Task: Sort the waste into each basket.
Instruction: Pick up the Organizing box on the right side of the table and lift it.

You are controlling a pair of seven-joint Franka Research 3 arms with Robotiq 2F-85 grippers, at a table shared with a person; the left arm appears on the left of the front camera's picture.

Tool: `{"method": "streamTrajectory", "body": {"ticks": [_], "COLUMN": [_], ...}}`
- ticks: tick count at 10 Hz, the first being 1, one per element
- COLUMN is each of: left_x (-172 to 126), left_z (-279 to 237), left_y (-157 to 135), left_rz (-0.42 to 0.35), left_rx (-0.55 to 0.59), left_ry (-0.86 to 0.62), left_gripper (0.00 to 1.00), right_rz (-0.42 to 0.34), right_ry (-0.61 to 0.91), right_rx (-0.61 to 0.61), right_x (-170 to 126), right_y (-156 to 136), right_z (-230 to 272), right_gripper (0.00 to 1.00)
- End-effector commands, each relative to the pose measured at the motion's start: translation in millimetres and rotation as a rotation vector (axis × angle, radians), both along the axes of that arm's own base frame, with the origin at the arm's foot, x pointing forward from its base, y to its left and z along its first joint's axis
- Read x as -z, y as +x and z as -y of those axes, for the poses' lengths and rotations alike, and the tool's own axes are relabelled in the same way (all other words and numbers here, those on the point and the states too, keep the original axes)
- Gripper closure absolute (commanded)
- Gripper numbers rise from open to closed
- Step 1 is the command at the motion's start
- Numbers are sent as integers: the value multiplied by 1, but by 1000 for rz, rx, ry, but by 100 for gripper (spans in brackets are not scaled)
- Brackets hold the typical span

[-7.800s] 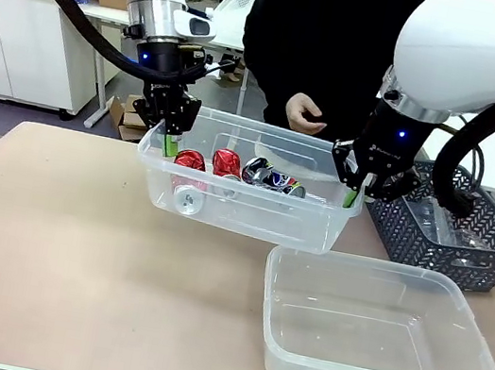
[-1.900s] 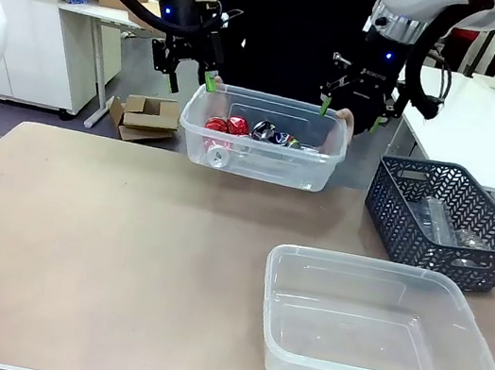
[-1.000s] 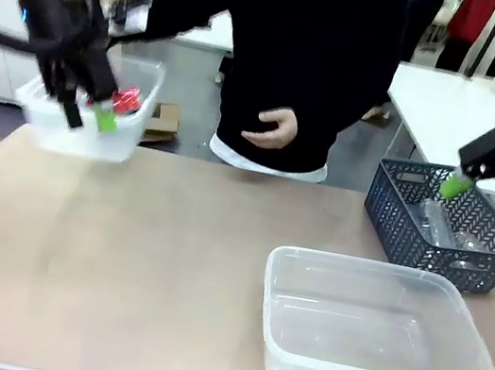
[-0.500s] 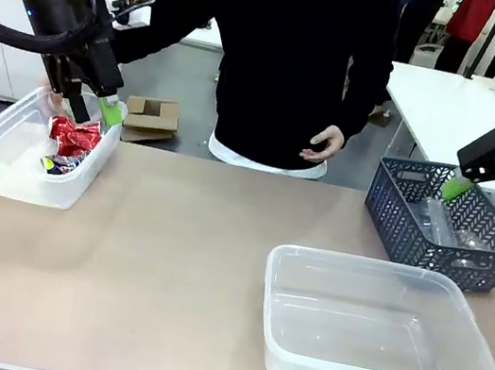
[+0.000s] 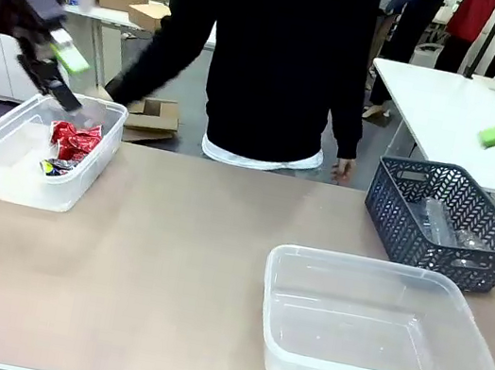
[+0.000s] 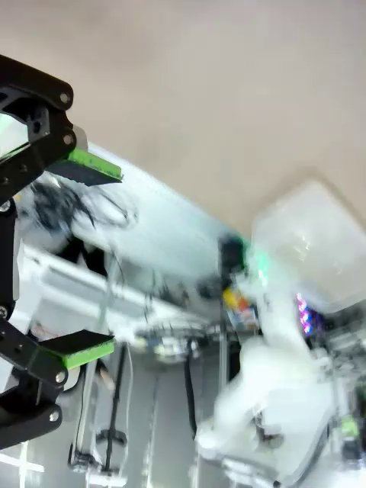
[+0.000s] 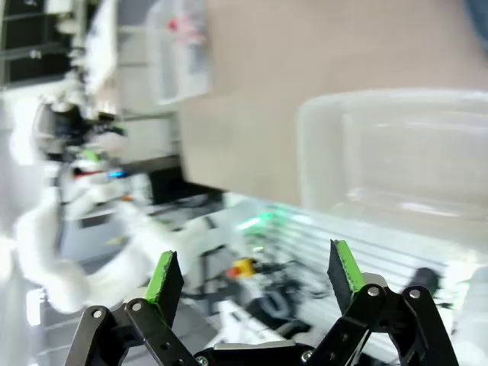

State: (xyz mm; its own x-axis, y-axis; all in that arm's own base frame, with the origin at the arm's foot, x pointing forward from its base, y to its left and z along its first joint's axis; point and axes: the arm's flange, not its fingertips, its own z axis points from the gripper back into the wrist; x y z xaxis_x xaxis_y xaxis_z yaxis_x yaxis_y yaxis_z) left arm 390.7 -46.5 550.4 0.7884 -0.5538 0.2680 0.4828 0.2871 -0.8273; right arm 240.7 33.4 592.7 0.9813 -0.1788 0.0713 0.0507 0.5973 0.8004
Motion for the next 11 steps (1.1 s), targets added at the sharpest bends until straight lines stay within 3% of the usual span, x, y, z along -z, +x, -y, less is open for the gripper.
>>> {"method": "streamTrajectory", "body": {"ticks": [1, 3, 4, 5, 7, 8, 9, 10, 11], "left_x": [15, 21, 32, 41, 59, 70, 82, 89, 83], "left_z": [-14, 71, 123, 162, 238, 275, 307, 321, 316], "left_y": [-21, -40, -38, -33, -37, -46, -57, -63, -52], "left_rz": [-62, -11, -23, -45, -209, -256, -244, -240, -306], "left_rx": [-125, 21, 88, 75, -11, -40, -19, 5, 11], "left_ry": [-146, 72, 170, 268, 409, 487, 561, 606, 654], "left_gripper": [0, 0, 0, 0, 0, 0, 0, 0, 0], "right_rz": [-128, -119, -144, -119, -84, -70, -40, -50, -93], "right_ry": [-79, -405, -514, -598, -751, -743, -685, -678, -726], "right_rx": [178, 251, 298, 311, 200, 156, 84, 76, 114], "right_x": [30, 52, 61, 67, 89, 100, 123, 145, 160], "right_y": [-13, -50, -64, -69, -66, -62, -55, -54, -56], "right_z": [25, 70, 90, 98, 80, 66, 38, 14, 6], "right_gripper": [0, 0, 0, 0, 0, 0, 0, 0, 0]}}
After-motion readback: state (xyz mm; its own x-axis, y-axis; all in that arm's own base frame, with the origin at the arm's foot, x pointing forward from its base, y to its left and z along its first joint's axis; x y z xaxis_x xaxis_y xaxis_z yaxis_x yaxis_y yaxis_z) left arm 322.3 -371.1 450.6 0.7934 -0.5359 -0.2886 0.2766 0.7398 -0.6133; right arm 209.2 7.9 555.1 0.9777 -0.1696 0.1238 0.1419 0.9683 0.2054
